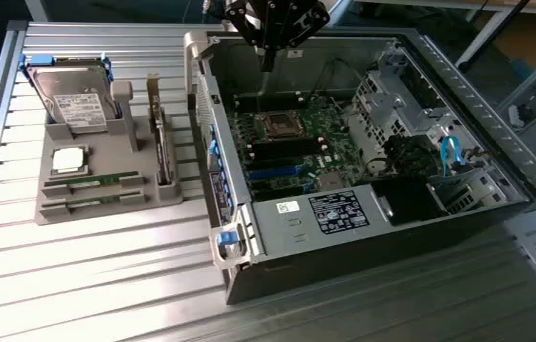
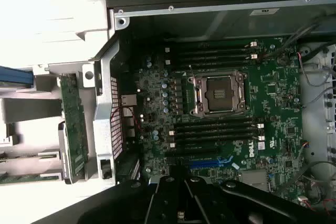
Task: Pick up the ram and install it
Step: 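Reach for the ram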
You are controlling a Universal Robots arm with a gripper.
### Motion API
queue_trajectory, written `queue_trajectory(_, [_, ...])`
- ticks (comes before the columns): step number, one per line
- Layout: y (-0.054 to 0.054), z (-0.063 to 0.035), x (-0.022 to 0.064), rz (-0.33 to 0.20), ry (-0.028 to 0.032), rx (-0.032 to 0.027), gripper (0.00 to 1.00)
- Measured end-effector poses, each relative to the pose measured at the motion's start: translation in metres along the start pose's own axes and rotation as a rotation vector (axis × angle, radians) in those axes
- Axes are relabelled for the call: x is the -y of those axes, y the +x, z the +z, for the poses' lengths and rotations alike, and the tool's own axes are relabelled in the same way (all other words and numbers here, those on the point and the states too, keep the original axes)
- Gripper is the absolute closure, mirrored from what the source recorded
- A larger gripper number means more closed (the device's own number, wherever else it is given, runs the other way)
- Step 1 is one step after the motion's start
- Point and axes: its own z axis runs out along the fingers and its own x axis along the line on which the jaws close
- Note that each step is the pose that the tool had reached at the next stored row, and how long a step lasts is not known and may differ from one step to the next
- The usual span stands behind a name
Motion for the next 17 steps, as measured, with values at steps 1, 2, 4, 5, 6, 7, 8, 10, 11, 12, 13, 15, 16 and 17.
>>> queue_trajectory(1, [0.0000,0.0000,0.0000,0.000,0.0000,0.0000,0.90])
queue_trajectory(2, [0.0000,0.0000,0.0000,0.000,0.0000,0.0000,0.90])
queue_trajectory(4, [0.0000,0.0000,0.0000,0.000,0.0000,0.0000,0.90])
queue_trajectory(5, [0.0000,0.0000,0.0000,0.000,-0.0001,0.0000,0.90])
queue_trajectory(6, [0.0000,0.0000,0.0000,0.000,0.0000,0.0000,0.90])
queue_trajectory(7, [0.0000,0.0000,0.0000,0.000,0.0000,0.0000,0.90])
queue_trajectory(8, [0.0000,0.0000,0.0000,0.000,0.0000,0.0000,0.90])
queue_trajectory(10, [0.0009,0.0000,0.0001,0.000,-0.0001,0.0001,0.90])
queue_trajectory(11, [0.0016,0.0000,0.0001,0.000,-0.0001,0.0001,0.90])
queue_trajectory(12, [0.0021,0.0000,0.0002,0.000,-0.0001,0.0001,0.90])
queue_trajectory(13, [0.0028,-0.0001,0.0002,0.000,0.0000,0.0001,0.90])
queue_trajectory(15, [0.0048,-0.0001,0.0004,0.000,0.0000,0.0000,0.90])
queue_trajectory(16, [0.0059,-0.0002,0.0005,0.000,0.0000,0.0000,0.90])
queue_trajectory(17, [0.0072,-0.0002,0.0005,0.000,0.0000,0.0000,0.90])
